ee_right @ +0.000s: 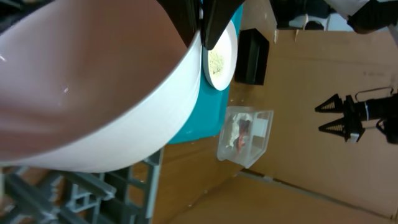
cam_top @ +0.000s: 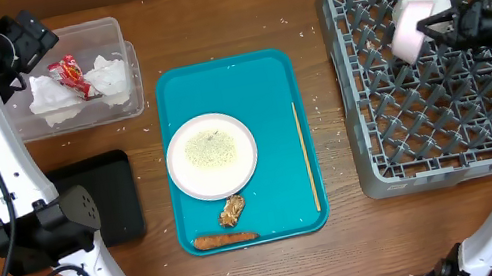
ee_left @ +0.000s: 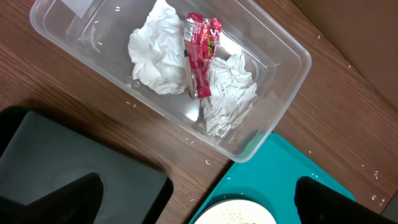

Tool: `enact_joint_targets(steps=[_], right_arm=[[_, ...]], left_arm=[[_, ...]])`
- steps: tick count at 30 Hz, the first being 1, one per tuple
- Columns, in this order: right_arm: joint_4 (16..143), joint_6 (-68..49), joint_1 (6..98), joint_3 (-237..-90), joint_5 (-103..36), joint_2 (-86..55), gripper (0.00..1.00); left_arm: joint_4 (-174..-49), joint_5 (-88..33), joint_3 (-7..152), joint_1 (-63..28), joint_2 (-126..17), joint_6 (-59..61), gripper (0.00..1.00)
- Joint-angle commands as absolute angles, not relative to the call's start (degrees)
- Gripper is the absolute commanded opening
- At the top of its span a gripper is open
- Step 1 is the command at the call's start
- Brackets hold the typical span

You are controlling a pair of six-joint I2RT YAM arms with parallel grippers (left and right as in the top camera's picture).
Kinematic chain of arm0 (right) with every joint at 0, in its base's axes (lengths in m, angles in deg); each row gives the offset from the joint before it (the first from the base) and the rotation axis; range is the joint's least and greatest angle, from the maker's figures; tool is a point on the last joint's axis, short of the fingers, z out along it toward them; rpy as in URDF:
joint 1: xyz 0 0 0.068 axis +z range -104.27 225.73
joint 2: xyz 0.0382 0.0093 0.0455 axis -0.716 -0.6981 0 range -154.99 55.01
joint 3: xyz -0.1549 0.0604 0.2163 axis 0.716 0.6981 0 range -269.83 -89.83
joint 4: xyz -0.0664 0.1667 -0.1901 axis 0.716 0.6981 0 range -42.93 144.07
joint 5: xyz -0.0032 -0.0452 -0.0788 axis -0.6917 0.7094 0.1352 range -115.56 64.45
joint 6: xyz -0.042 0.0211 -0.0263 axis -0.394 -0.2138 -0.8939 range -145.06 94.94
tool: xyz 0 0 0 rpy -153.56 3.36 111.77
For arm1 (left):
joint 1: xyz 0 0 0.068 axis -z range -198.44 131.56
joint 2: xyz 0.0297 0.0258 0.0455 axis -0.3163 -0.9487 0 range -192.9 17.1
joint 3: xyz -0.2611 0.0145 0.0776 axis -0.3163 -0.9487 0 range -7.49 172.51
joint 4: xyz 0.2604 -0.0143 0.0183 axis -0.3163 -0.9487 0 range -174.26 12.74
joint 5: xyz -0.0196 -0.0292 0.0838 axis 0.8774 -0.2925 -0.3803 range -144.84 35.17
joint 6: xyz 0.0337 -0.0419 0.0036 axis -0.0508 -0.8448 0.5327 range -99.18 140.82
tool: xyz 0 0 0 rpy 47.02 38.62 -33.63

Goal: Sort waste into correct bins and load items into the dishwasher
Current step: 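Lower the bowl upside down beside the cup and release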

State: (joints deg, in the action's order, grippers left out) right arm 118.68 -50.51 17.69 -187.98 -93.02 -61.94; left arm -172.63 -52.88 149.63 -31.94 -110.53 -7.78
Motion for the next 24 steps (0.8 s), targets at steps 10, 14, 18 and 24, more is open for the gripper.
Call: enact_joint_targets(steps=[10,14,18,24], right_arm=[[121.20,-48.57,9.65,-187.93,-90.48,-60.01,0.05],[121.50,-48.54,8.21,-187.93,-90.48,-60.01,0.11],[121.28,-46.34,6.74,-187.93,-88.14,-60.01,0.13],[123.34,-45.77,5.45,-187.93,-84.91,-60.01,0.14]], left_arm=[[-172.63,-52.42,150.17,-32.13,-110.23,-8.33,1.00],[-172.63,-52.42,150.17,-32.13,-110.23,-8.33,1.00],[-172.63,-52.42,150.17,-32.13,-110.23,-8.33,1.00],[-172.63,-52.42,150.17,-32.13,-110.23,-8.33,1.00]])
